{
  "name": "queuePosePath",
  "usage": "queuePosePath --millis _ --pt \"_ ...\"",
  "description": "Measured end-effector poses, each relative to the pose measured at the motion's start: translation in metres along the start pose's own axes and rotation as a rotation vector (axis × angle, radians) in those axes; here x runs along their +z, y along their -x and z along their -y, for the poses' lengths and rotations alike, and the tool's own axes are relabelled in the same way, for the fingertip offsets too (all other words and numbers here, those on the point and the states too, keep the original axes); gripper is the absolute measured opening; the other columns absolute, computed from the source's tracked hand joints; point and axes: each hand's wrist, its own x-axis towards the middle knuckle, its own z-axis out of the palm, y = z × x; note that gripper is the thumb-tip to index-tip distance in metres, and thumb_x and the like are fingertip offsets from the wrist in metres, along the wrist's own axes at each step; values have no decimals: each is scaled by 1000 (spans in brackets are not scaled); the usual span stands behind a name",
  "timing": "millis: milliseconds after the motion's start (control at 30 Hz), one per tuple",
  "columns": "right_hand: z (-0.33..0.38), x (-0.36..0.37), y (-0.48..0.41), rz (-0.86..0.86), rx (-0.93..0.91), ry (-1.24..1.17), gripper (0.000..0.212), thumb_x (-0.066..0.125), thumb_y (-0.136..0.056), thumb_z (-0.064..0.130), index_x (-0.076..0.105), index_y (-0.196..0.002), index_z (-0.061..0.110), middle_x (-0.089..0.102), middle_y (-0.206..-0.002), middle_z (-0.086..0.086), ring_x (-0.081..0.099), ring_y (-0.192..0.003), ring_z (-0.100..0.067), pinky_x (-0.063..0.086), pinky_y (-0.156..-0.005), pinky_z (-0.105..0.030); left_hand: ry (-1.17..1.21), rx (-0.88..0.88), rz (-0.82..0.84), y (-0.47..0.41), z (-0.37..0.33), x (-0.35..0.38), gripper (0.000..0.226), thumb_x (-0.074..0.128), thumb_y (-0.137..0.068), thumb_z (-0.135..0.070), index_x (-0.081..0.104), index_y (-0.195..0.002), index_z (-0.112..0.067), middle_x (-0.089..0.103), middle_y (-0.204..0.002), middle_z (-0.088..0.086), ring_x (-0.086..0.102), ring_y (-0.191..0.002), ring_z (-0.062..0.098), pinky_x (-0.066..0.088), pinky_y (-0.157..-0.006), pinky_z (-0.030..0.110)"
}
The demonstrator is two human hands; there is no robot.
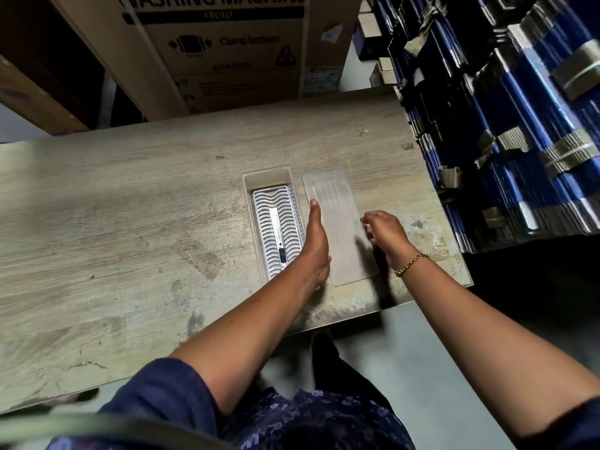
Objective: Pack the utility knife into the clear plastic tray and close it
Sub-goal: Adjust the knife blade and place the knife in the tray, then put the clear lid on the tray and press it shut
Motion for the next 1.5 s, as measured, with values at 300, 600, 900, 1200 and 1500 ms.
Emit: queuePosePath --millis 300,600,900,1200,1500 --pt "-25 -2 -13 -4 90 69 30 60 -92 23 69 -117 10 65 -110 -6 59 -103 -25 45 -82 -33 5 -80 -49 -84 48 -13 142 38 -28 -112 35 -153 -45 24 -168 -2 25 -154 26 14 -121 63" --pt "-23 -9 -20 -59 69 71 23 60 -92 11 70 -110 2 65 -106 -8 63 -102 -31 43 -83 -30 -20 -84 22 -13 3 6 104 29 -73 -92 18 -161 -38 11 -171 -3 13 -157 24 9 -125 57" --pt "7 -5 -13 -136 -39 -80 19 62 -89 1 67 -84 19 67 -85 -1 59 -74 -14 48 -64 -24 -202 191 -66 -10 -26 -14 62 59 -97 -45 46 -147 -11 45 -156 10 43 -142 27 34 -119 47" --pt "29 46 12 26 -89 -132 19 64 -91 0 68 -109 5 62 -84 -4 53 -74 -17 44 -59 -26 -237 327 -287 3 -45 -86 37 66 -88 0 67 -124 -10 70 -120 9 66 -108 22 51 -98 39" --pt "5 86 27 111 -56 -78 20 68 -90 4 68 -110 7 70 -99 -10 61 -78 -18 51 -68 -32 -435 431 -467 17 -19 -134 36 75 -82 2 69 -115 -12 66 -104 0 64 -100 19 51 -92 30"
